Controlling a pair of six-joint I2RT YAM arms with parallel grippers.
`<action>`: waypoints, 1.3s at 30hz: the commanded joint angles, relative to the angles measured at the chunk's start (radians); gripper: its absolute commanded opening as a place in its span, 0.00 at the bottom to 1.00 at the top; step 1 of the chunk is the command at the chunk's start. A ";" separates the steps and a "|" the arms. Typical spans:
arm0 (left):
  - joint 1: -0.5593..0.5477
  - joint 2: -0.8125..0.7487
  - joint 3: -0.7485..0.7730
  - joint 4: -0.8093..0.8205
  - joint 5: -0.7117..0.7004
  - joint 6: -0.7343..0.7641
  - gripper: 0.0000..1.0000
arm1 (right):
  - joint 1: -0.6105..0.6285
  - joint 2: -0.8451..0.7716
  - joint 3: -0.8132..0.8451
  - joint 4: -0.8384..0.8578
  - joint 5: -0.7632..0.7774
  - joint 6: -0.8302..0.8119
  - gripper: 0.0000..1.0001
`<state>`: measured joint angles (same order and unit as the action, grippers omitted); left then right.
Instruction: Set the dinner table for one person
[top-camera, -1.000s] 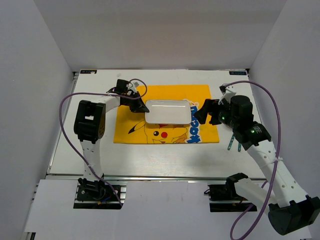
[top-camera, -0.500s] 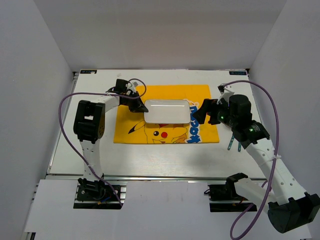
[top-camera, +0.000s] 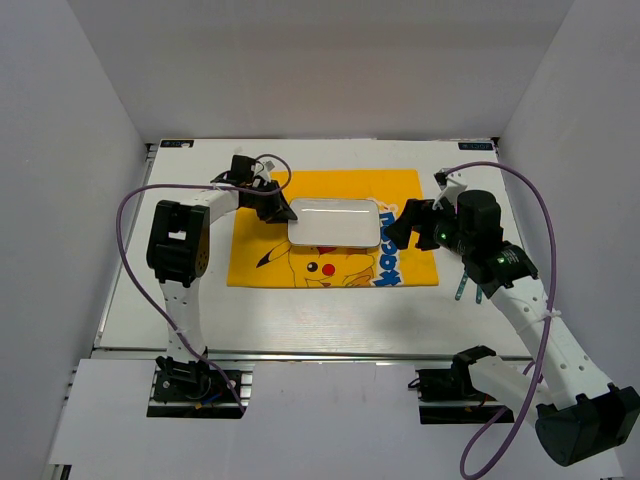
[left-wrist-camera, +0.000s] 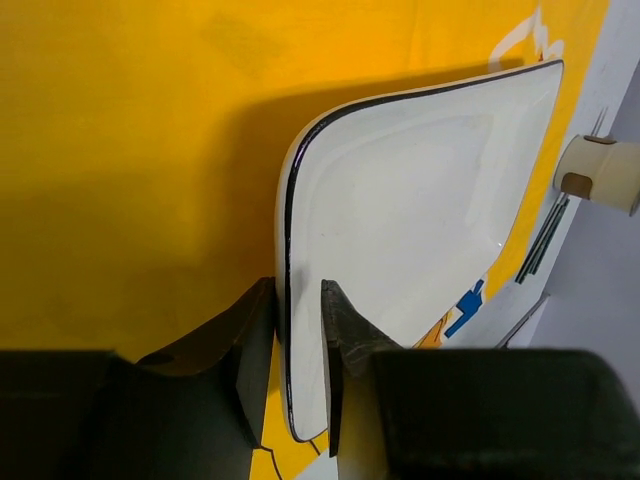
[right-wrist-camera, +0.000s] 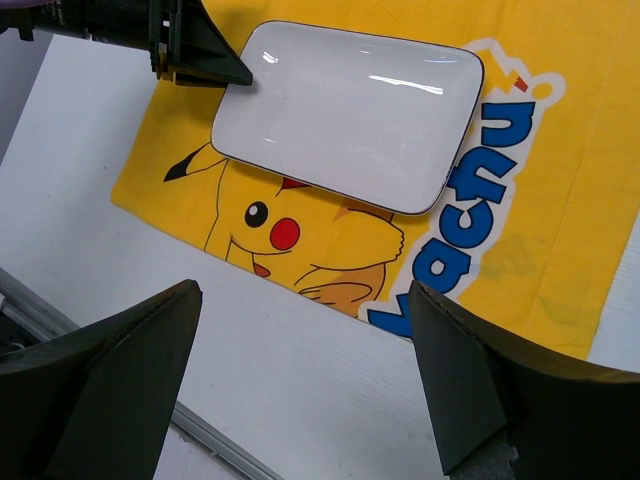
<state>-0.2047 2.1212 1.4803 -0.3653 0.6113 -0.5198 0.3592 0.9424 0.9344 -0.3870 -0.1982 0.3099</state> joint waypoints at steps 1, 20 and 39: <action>0.007 -0.052 0.037 0.002 -0.005 -0.011 0.35 | -0.006 -0.004 -0.002 0.043 -0.017 -0.002 0.89; 0.007 -0.289 -0.040 -0.153 -0.389 -0.068 0.98 | -0.026 0.149 0.063 0.031 0.183 0.072 0.89; 0.007 -0.698 -0.267 -0.457 -0.716 -0.025 0.98 | -0.293 0.729 0.333 -0.070 0.525 0.066 0.82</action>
<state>-0.1997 1.4120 1.2388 -0.8074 -0.1158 -0.5934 0.0761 1.6333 1.2182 -0.4637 0.2913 0.3824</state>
